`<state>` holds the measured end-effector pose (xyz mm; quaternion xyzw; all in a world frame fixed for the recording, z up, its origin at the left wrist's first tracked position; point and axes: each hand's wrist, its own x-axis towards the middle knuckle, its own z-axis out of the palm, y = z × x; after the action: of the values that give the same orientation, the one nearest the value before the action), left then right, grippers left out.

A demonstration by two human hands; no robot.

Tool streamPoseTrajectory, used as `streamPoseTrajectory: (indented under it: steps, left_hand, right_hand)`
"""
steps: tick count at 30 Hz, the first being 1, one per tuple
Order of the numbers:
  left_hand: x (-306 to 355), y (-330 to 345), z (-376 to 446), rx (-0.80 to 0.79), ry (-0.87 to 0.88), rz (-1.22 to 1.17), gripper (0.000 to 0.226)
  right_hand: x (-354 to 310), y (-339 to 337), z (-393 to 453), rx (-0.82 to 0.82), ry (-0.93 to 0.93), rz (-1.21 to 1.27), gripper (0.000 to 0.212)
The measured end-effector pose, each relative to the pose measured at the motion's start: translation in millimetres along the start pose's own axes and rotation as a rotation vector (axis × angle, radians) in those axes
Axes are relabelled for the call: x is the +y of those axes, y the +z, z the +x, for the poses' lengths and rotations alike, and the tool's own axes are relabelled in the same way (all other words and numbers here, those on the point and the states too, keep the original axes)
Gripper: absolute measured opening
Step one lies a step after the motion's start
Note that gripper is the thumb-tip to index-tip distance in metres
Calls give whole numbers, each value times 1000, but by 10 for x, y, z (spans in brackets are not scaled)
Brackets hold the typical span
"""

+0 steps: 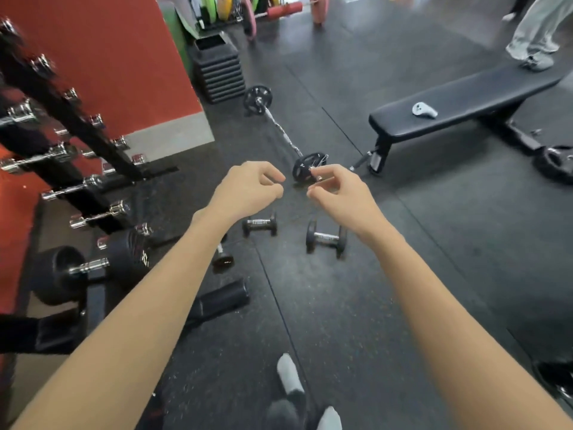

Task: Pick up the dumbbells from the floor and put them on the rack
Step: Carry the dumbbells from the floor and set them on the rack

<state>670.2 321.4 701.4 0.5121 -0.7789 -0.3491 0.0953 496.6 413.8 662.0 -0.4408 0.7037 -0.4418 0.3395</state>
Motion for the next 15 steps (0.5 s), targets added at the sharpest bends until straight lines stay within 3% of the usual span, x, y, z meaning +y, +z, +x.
streamPoseTrajectory:
  steps: [7, 15]
  left_hand:
    - [4, 529, 1455, -83, -1, -34, 29]
    - [-286, 1834, 3083, -135, -103, -124, 29]
  right_hand:
    - [702, -286, 1180, 21, 98, -33, 31]
    - [2058, -387, 2560, 44, 346, -15, 27]
